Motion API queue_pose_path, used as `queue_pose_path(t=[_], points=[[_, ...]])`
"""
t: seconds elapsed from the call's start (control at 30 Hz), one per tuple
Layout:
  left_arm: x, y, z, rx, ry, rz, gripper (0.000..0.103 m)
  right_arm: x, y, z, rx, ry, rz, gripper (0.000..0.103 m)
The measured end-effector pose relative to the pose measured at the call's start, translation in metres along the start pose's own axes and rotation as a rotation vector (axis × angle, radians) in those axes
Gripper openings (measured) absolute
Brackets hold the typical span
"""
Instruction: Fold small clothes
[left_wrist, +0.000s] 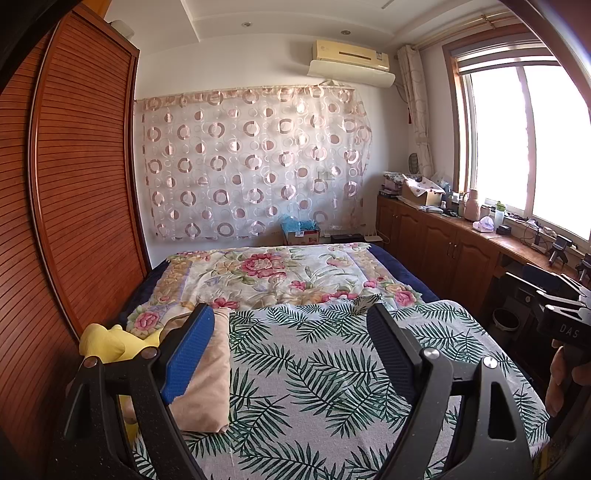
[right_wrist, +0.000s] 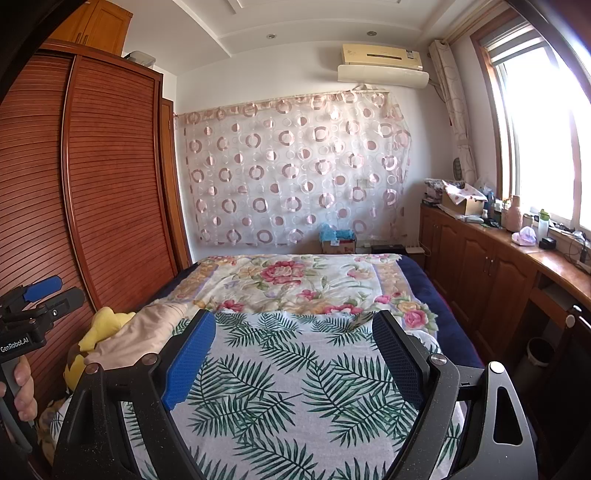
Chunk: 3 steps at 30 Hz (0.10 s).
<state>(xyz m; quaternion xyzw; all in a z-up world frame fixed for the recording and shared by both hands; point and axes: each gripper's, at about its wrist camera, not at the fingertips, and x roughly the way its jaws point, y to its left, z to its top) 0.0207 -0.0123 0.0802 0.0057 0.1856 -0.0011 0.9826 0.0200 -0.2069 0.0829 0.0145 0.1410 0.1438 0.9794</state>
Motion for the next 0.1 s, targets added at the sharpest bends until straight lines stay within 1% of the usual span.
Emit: queue_pose_path(t=[0.1], points=[[0.0001,-0.0002,-0.0002,0.001,0.000,0.000,0.085,0.0002,-0.0001,0.0004,0.000,0.000,0.001,0.088]])
